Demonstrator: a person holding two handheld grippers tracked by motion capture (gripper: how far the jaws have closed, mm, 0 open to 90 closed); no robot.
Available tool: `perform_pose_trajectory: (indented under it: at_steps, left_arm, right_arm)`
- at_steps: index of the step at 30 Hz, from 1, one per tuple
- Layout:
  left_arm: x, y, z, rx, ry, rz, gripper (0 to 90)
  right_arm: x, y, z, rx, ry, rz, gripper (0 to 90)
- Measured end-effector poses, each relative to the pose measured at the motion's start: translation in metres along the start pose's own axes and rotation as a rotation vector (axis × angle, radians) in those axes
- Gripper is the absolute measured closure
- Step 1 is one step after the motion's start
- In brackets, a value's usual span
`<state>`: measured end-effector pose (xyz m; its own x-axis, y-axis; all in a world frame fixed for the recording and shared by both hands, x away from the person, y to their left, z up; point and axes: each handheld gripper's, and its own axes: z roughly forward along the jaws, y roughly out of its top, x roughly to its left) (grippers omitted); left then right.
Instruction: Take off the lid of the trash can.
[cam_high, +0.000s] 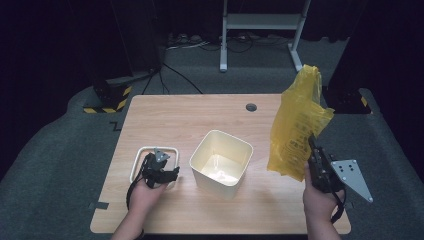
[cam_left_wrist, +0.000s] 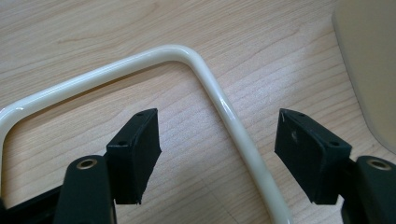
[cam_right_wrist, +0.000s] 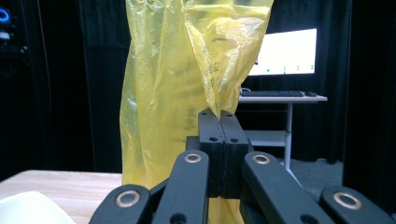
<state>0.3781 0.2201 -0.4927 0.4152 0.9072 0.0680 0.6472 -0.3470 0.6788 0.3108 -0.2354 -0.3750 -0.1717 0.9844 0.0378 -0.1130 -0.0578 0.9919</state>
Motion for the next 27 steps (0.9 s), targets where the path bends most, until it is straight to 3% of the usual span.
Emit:
perform_pose_trajectory:
  at_steps: [14, 17, 27]
  left_arm:
    - [0.001, -0.001, 0.001, -0.005, -0.018, 0.011, 31.0]
    - [0.004, -0.002, -0.001, -0.009, -0.022, -0.004, 31.0]
    - [0.008, -0.004, -0.009, -0.021, 0.008, -0.018, 31.1]
  right_arm:
    - [0.008, 0.013, -0.004, -0.05, 0.01, 0.008, 90.0]
    - [0.01, 0.014, -0.003, -0.054, 0.008, 0.005, 90.0]
    - [0.024, 0.019, 0.001, -0.075, 0.055, 0.002, 90.0]
